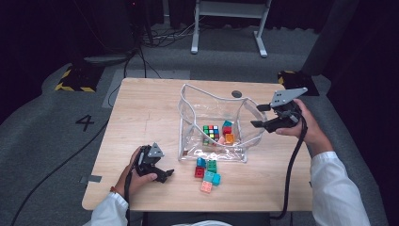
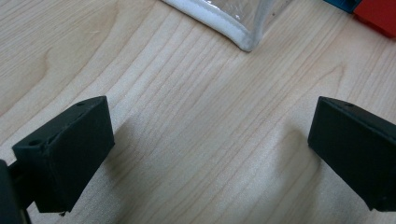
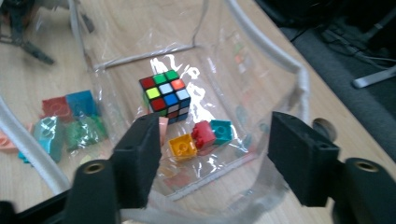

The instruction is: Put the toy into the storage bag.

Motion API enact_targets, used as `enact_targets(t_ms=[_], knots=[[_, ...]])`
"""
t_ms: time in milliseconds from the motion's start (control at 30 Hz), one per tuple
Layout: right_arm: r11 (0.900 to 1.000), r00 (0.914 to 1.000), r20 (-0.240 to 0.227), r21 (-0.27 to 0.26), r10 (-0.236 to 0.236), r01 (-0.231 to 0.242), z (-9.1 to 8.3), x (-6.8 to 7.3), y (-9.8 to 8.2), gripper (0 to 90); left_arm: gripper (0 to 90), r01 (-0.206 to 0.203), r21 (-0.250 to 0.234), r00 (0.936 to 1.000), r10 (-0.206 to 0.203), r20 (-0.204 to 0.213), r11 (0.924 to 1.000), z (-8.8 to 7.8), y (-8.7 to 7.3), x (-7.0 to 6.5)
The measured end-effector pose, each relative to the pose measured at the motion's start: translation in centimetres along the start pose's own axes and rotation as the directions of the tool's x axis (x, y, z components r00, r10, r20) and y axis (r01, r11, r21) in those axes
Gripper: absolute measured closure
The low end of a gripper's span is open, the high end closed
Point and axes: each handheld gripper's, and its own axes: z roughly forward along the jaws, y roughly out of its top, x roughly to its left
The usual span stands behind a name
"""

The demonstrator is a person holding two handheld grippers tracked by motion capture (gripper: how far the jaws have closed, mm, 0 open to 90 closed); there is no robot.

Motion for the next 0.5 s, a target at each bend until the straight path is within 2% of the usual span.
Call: enact_targets(t_ms=[233, 367, 500], knots=[[0.994, 0.9961, 0.065, -0.094, 0.059, -0.053, -2.8, 0.3, -1.3, 27.0, 0.4, -0.002, 0.002, 1.0000, 0.002, -0.005, 1.0000, 0.0, 0.0, 0.0], [0.991, 0.9934, 0.094, -0.118, 0.067, -0.055, -4.0, 0.7, -2.6, 26.3, 0.4, -0.001, 0.003, 1.0000, 0.001, -0.006, 1.0000, 0.0, 0.0, 0.0], [0.986, 0.9895, 0.108, -0.143, 0.096, -0.081, -4.6, 1.2, -4.0, 25.8, 0.4, -0.002, 0.002, 1.0000, 0.002, -0.005, 1.0000, 0.0, 0.0, 0.0]])
